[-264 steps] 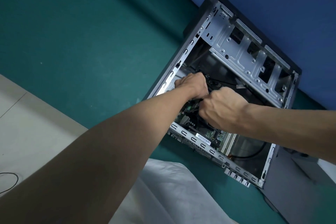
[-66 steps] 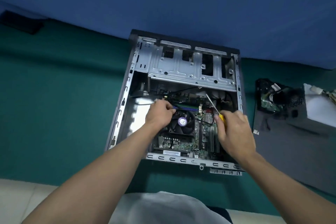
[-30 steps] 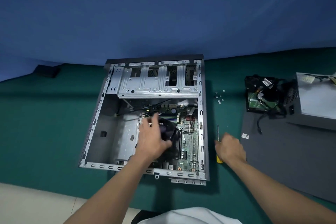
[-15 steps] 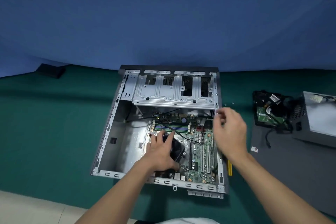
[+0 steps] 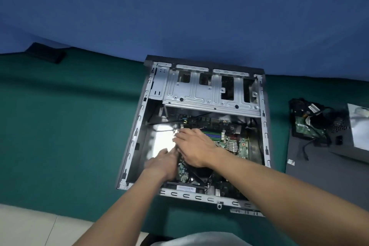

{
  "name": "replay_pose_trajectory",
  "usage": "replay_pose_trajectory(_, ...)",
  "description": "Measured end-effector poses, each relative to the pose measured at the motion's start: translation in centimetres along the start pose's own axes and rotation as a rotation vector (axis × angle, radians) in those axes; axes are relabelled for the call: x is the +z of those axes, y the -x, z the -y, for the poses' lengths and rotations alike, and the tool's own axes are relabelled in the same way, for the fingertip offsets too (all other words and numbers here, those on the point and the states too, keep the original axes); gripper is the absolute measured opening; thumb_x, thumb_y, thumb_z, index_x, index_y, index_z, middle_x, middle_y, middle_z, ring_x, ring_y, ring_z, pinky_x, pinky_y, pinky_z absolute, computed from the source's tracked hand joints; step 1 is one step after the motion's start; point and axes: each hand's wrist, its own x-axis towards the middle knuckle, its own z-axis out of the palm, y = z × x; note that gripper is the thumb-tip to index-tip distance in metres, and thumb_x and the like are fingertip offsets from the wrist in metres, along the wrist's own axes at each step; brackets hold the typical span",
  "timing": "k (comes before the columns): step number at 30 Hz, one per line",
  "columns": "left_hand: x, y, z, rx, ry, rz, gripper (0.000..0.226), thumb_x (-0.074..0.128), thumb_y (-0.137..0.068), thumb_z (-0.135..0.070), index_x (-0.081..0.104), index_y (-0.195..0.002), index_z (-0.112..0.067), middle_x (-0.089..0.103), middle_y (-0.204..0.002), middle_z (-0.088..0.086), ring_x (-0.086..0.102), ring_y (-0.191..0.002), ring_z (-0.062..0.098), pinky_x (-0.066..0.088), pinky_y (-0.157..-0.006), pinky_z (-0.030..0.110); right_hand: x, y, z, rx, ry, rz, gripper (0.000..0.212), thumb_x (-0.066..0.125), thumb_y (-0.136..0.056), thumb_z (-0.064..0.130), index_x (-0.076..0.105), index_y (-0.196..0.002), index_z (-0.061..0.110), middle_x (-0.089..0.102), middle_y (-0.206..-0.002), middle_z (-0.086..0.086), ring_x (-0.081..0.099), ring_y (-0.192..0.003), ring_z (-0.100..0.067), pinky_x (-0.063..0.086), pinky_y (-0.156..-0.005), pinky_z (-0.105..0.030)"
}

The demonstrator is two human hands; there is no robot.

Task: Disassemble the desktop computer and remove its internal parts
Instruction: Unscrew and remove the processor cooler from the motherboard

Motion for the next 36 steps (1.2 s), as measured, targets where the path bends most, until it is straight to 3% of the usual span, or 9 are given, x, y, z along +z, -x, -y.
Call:
replay_pose_trajectory(4,-0.2,0.0,0.1,0.046,-0.062,0.038,0.073,0.05,-0.093,-0.009,0.016,-0.155,-0.028,-0.001,-0.161,-0.019,0.003,-0.15,0.019,0.03,-0.113,0.054,-0.1,-1.5,-0.2,0.031,0.143,-0.004,0.031,0.044,-0.093,0.022,0.057,-0.12,0.014,0.056,-0.126,-0.004,0.042,-0.119,-0.022,0.025,-0.105,-0.039)
replay_pose_trajectory(8,0.0,-0.1,0.2,0.035,-0.049,0.045,0.073,0.048,-0.091,-0.003,0.017,-0.155,-0.023,0.002,-0.161,-0.018,0.003,-0.149,0.019,0.025,-0.115,0.055,-1.3,-2.9,0.3,0.103,0.102,0.069,0.021,0.044,-0.09,0.014,0.062,-0.099,0.007,0.062,-0.109,-0.014,0.051,-0.102,-0.029,0.034,-0.082,-0.036)
replay_pose_trajectory(11,0.2,-0.4,0.2,0.036,-0.046,0.053,0.069,0.051,-0.093,-0.007,0.019,-0.154,-0.021,0.009,-0.16,-0.017,0.004,-0.149,0.019,0.024,-0.114,0.055,-2.2,-3.6,0.6,0.175,0.005,0.128,0.014,0.045,-0.086,0.008,0.049,-0.073,0.012,0.065,-0.097,-0.018,0.057,-0.083,-0.031,0.03,-0.073,-0.033)
replay_pose_trajectory(15,0.3,-0.5,0.2,0.03,-0.044,0.073,0.069,0.048,-0.097,-0.01,0.013,-0.155,-0.02,0.001,-0.162,-0.015,0.0,-0.15,0.018,0.02,-0.114,0.055,-2.6,-3.7,1.2,0.197,0.014,0.16,0.021,0.049,-0.081,0.006,0.041,-0.061,0.007,0.066,-0.089,-0.02,0.054,-0.072,-0.032,0.033,-0.07,-0.031)
replay_pose_trajectory(21,0.1,-0.5,0.0,0.03,-0.028,0.07,0.073,0.047,-0.096,-0.006,0.009,-0.156,-0.021,-0.005,-0.162,-0.012,-0.002,-0.15,0.018,0.016,-0.116,0.051,-2.7,-3.8,0.7,0.205,-0.03,0.203,0.027,0.057,-0.077,-0.001,0.039,-0.06,0.008,0.055,-0.074,-0.013,0.058,-0.075,-0.029,0.039,-0.062,-0.032)
replay_pose_trajectory(24,0.3,-0.6,0.2,0.017,-0.017,0.077,0.078,0.05,-0.094,-0.005,0.007,-0.156,-0.023,-0.007,-0.162,-0.015,-0.003,-0.15,0.018,0.018,-0.115,0.056,-3.0,-3.8,0.4,0.269,-0.066,0.187,0.018,0.057,-0.077,-0.004,0.046,-0.066,0.006,0.062,-0.083,-0.016,0.061,-0.08,-0.031,0.041,-0.063,-0.032)
replay_pose_trajectory(26,0.3,-0.7,0.2,0.012,-0.014,0.083,0.078,0.053,-0.092,-0.006,0.011,-0.156,-0.024,-0.006,-0.162,-0.017,-0.002,-0.15,0.017,0.02,-0.114,0.056,-2.7,-3.4,1.5,0.228,-0.02,0.155,0.007,0.053,-0.08,-0.002,0.056,-0.076,0.004,0.065,-0.092,-0.019,0.063,-0.086,-0.034,0.044,-0.07,-0.034)
replay_pose_trajectory(30,0.5,-0.8,0.3,0.003,0.001,0.082,0.077,0.055,-0.092,-0.009,0.016,-0.155,-0.026,-0.006,-0.162,-0.017,-0.003,-0.15,0.016,0.019,-0.114,0.056,-1.7,-2.3,2.2,0.16,-0.015,0.148,0.021,0.051,-0.083,-0.001,0.065,-0.098,-0.001,0.065,-0.098,-0.015,0.062,-0.09,-0.031,0.046,-0.091,-0.039)
replay_pose_trajectory(36,0.3,-0.5,0.3,0.009,-0.008,0.088,0.08,0.052,-0.094,-0.009,0.004,-0.156,-0.024,-0.009,-0.161,-0.015,-0.003,-0.15,0.018,0.017,-0.115,0.055,-3.3,-1.9,-0.9,0.317,-0.08,0.014,0.015,0.051,-0.081,-0.007,0.062,-0.088,0.0,0.061,-0.09,-0.013,0.06,-0.084,-0.028,0.05,-0.078,-0.036)
